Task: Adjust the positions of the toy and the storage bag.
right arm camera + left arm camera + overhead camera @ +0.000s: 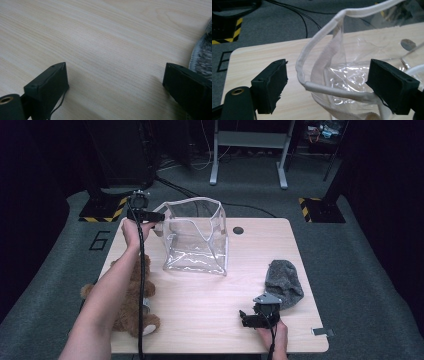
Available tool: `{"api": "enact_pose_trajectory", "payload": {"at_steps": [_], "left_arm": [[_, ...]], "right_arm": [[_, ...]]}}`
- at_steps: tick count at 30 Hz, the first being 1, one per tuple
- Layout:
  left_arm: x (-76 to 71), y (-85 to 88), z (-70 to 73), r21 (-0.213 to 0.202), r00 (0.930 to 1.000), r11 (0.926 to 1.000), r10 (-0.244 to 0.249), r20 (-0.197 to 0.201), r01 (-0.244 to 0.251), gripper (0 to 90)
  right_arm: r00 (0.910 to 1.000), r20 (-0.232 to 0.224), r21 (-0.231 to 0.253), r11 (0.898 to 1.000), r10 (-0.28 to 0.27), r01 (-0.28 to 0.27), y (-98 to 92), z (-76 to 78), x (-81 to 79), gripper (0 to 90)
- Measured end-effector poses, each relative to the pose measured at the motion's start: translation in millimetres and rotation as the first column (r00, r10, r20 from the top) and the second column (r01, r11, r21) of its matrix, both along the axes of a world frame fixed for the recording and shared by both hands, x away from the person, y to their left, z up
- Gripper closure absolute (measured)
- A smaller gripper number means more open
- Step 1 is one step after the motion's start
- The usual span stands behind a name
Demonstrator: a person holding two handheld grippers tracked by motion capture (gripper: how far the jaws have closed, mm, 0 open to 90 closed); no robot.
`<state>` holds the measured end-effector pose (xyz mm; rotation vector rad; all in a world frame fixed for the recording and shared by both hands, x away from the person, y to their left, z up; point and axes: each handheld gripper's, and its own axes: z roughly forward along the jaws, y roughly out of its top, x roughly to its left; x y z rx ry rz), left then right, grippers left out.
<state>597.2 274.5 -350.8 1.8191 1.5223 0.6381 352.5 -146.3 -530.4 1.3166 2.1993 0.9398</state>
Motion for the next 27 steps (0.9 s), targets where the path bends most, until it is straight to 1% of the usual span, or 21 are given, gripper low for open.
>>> {"api": "enact_pose_trajectory", "payload": {"at_steps": [1, 2, 3, 4, 6, 7, 8, 9, 10, 11, 12, 14, 15, 16, 17, 18, 19, 20, 22, 23, 27], "left_arm": [[0.6, 0.3, -0.7, -0.006, 1.0, 1.0, 0.004, -0.001, -0.004, 15.1], [2.2, -0.2, -3.1, -0.003, 0.9999, 1.0, 0.001, -0.016, -0.001, 15.2], [2.9, 0.4, -5.0, -0.014, 0.9994, 0.9999, -0.005, -0.035, 0.004, 15.4], [3.2, 1.1, -6.7, -0.041, 0.9993, 0.9992, -0.003, -0.037, 0.001, 15.8], [2.8, 2.3, -8.3, -0.073, 0.9987, 0.9972, -0.021, -0.047, 0.018, 21.5], [2.4, 2.5, -8.9, -0.085, 0.998, 0.9962, -0.026, -0.058, 0.021, 22.0], [2.6, 3.0, -10.5, -0.102, 0.9967, 0.9941, -0.043, -0.068, 0.036, 23.6], [2.6, 3.5, -10.8, -0.111, 0.9958, 0.9931, -0.048, -0.078, 0.04, 23.7], [1.8, 3.7, -10.7, -0.122, 0.9956, 0.9917, -0.051, -0.078, 0.042, 23.7], [1.5, 5.0, -10.3, -0.117, 0.9935, 0.991, -0.076, -0.086, 0.065, 23.9], [0.6, 4.4, -10.4, -0.141, 0.993, 0.9879, -0.077, -0.089, 0.064, 23.9], [-1.0, 4.9, -9.4, -0.17, 0.9859, 0.9807, -0.118, -0.118, 0.097, 25.3], [-2.3, 4.5, -9.8, -0.18, 0.9841, 0.9778, -0.13, -0.121, 0.107, 26.4], [-3.5, 3.1, -9.7, -0.175, 0.9807, 0.9762, -0.151, -0.125, 0.128, 28.7], [-4.6, 0.7, -9.6, -0.172, 0.9752, 0.9735, -0.175, -0.135, 0.151, 33.1], [-5.3, -2.3, -9.9, -0.163, 0.975, 0.974, -0.179, -0.132, 0.157, 34.6], [-5.9, -4.2, -9.3, -0.153, 0.9717, 0.9739, -0.189, -0.141, 0.168, 37.6], [-6.5, -7.9, -10.2, -0.138, 0.9686, 0.9737, -0.201, -0.146, 0.181, 43.0], [-8.4, -11.3, -10.6, -0.136, 0.9681, 0.9719, -0.211, -0.136, 0.192, 50.0], [-8.8, -11.8, -10.7, -0.121, 0.9658, 0.9707, -0.223, -0.132, 0.208, 53.9], [-11.7, -16.1, -9.7, -0.123, 0.9602, 0.9646, -0.248, -0.127, 0.233, 65.7]], "right_arm": [[1.0, 0.0, 0.0, 1.0, 0.0, 0.0, 0.0, 0.0, 0.0, 5.3], [1.0, 0.0, 0.0, 1.0, 0.0, 0.0, 0.0, 0.0, 0.1, 5.3], [1.0, 0.0, 0.0, 1.0, 0.0, 0.0, 0.0, 0.0, 0.0, 5.3], [1.0, 0.0, 0.0, 1.0, 0.001, -0.001, 0.0, 0.0, 0.0, 5.3], [1.0, 0.001, 0.0, 1.0, 0.0, 0.0, 0.0, -0.1, 0.0, 5.3], [1.0, 0.0, 0.0, 1.0, 0.001, -0.001, 0.0, 0.0, 0.0, 5.3], [1.0, 0.001, 0.0, 1.0, 0.0, 0.0, 0.0, -0.1, 0.0, 5.3], [1.0, 0.0, 0.0, 1.0, 0.001, -0.001, 0.0, 0.0, 0.0, 5.3], [1.0, 0.0, 0.0, 1.0, 0.001, -0.001, 0.0, 0.0, 0.0, 5.3], [1.0, 0.0, -0.001, 1.0, 0.001, -0.001, 0.0, 0.0, 0.0, 5.3], [1.0, 0.001, 0.0, 1.0, 0.0, 0.0, 0.0, 0.0, 0.0, 5.3], [1.0, 0.0, -0.001, 1.0, 0.001, -0.001, 0.0, 0.0, -0.1, 5.3], [1.0, 0.001, -0.001, 1.0, 0.001, -0.001, 0.0, 0.0, -0.1, 5.3], [1.0, 0.001, 0.0, 1.0, -0.001, 0.001, 0.1, 0.0, -0.1, 5.3], [1.0, 0.0, -0.001, 1.0, -0.002, 0.002, 0.1, 0.2, -0.2, 5.4], [1.0, 0.002, -0.002, 1.0, 0.0, 0.0, 0.0, 0.0, -0.1, 5.4], [1.0, 0.003, -0.003, 1.0, -0.002, 0.002, 0.0, 0.1, -0.2, 5.4], [1.0, 0.003, -0.004, 1.0, -0.002, 0.002, 0.1, 0.0, -0.2, 5.4], [1.0, 0.003, -0.003, 1.0, -0.002, 0.002, 0.0, 0.1, -0.2, 5.5], [1.0, 0.003, -0.003, 1.0, -0.002, 0.002, 0.0, 0.1, -0.2, 5.5], [1.0, 0.003, -0.003, 1.0, -0.002, 0.002, 0.0, 0.1, -0.3, 5.5]]}}
